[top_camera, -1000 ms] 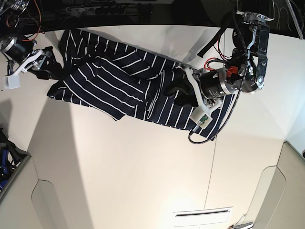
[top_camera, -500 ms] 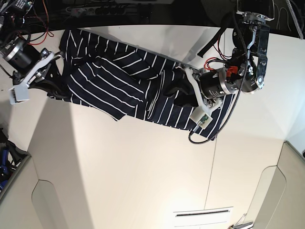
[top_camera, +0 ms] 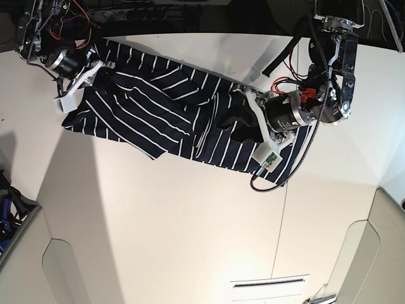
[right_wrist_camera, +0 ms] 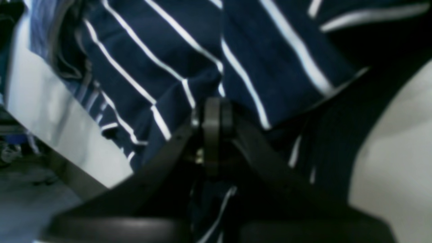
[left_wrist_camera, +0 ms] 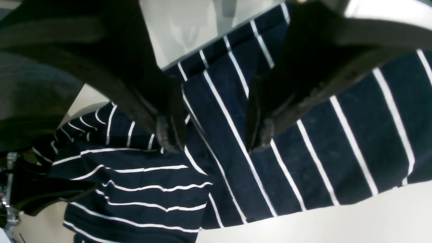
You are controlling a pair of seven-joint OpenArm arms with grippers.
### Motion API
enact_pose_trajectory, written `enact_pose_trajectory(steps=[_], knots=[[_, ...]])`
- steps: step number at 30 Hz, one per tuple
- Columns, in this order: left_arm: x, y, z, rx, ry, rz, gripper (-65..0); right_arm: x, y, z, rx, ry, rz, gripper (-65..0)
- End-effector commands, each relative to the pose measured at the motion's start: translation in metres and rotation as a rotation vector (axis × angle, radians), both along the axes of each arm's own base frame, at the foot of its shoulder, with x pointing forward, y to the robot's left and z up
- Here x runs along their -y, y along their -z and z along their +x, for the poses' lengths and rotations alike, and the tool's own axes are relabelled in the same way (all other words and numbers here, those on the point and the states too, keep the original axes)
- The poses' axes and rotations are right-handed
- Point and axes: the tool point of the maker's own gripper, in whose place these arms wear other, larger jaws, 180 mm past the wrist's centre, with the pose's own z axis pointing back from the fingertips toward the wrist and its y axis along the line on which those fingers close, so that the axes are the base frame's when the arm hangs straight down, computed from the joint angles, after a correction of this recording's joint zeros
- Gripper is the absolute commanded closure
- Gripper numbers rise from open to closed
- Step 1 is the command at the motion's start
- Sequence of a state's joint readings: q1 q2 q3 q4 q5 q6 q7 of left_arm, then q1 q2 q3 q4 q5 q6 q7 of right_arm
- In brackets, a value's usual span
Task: Fold the T-shirt properly
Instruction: 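Hold the folded end with the left gripper while the right gripper regrasps its end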
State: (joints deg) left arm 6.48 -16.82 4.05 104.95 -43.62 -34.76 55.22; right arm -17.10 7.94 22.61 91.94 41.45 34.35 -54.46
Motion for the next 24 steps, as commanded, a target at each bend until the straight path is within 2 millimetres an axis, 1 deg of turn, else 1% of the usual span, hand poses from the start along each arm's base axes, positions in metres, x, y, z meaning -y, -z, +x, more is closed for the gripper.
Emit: enact_pose_trajectory(steps=[1,2,4,7,9,12,16,17,19,20,21,22,23,24], knots=[[0.003,-0.015,0.007,0.05,0.007,-0.03,-31.6,0.005,-0.001,0.002,0.002,-0.004,-0.015,0.0],[0.003,-0.015,0.007,0.05,0.007,-0.03,-31.6,0.003,-0.002,0.001,-0.001,-0.006,-0.007,0.0],[0.003,-0.015,0.007,0.05,0.007,-0.03,-31.6,0.001,-0.009,0.004,0.012,-0.003,0.034,0.0],[0.003,-0.015,0.007,0.049,0.007,-0.029,-31.6,0.002,-0.028,0.011,0.054,0.015,0.087,0.0],[0.003,-0.015,0.007,0.049,0.007,-0.029,-31.6,0.008,-0.042,0.015,0.091,0.03,0.1,0.0],[0.003,-0.015,0.007,0.049,0.007,-0.029,-31.6,0.027,-0.064,0.021,0.156,0.064,0.057,0.0],[0.003,-0.014,0.006,0.046,0.008,-0.026,-31.6,0.063,-0.088,0.026,0.231,0.146,-0.02,0.0],[0.003,-0.014,0.006,0.046,0.008,-0.026,-31.6,0.072,-0.091,0.025,0.239,0.171,-0.035,-6.3],[0.003,-0.014,0.006,0.046,0.008,-0.026,-31.6,0.088,-0.092,0.022,0.24,0.213,-0.06,-24.5],[0.003,-0.014,0.006,0.046,0.008,-0.027,-31.6,0.095,-0.092,0.02,0.236,0.226,-0.075,-32.1],[0.003,-0.014,0.006,0.047,0.008,-0.028,-31.6,0.1,-0.091,0.018,0.228,0.232,-0.089,-38.2],[0.003,-0.014,0.006,0.047,0.008,-0.028,-31.6,0.104,-0.09,0.017,0.219,0.238,-0.099,-42.3],[0.003,-0.014,0.006,0.047,0.008,-0.029,-31.6,0.108,-0.088,0.016,0.207,0.245,-0.102,-44.7],[0.003,-0.014,0.006,0.047,0.008,-0.029,-31.6,0.111,-0.086,0.015,0.198,0.244,-0.105,-44.9]])
